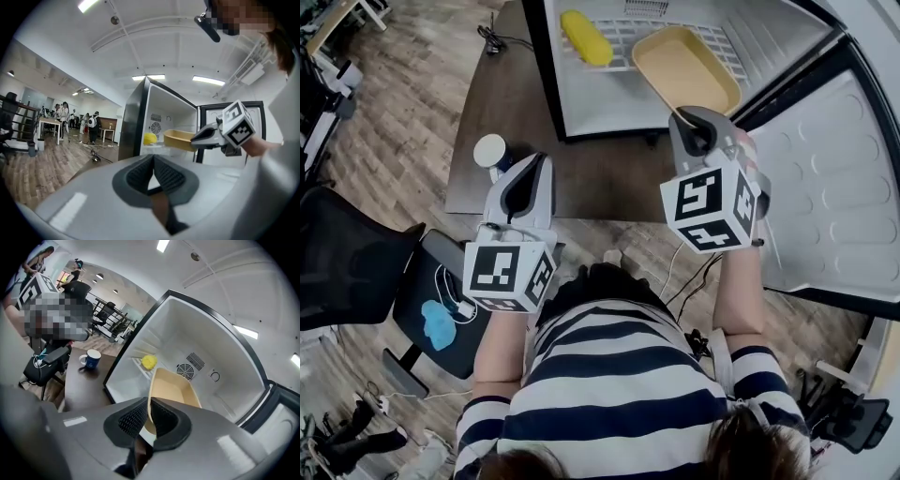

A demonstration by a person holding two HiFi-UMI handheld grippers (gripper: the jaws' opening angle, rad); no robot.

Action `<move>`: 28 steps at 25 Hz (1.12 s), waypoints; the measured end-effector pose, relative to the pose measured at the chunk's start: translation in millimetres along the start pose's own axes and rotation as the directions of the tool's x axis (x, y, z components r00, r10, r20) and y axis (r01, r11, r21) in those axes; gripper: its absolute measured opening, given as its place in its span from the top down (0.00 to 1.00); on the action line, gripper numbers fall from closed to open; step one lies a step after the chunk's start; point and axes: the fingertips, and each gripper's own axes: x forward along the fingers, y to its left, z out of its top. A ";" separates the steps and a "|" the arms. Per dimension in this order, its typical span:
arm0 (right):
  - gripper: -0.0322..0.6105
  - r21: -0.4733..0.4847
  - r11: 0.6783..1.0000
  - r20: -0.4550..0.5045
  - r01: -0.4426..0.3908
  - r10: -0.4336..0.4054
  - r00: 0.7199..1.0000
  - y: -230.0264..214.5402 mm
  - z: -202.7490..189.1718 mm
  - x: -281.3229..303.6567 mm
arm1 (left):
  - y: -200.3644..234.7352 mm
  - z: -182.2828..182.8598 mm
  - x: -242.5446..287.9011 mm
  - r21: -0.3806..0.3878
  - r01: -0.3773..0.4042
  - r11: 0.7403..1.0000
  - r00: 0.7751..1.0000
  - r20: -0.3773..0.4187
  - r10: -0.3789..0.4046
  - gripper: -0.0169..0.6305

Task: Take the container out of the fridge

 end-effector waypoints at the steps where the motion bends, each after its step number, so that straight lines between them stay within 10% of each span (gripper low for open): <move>1: 0.92 0.005 1.000 0.001 -0.004 0.004 1.000 4.4 0.5 -3.8 | 1.7 -1.1 -4.4 -0.001 -0.002 1.000 1.000 -0.002 0.002 0.97; 28: 0.92 0.151 0.949 0.138 -0.276 0.257 0.957 140.6 5.3 -67.1 | 33.9 -31.1 -77.2 -0.037 -0.128 0.991 0.991 -0.038 0.127 0.97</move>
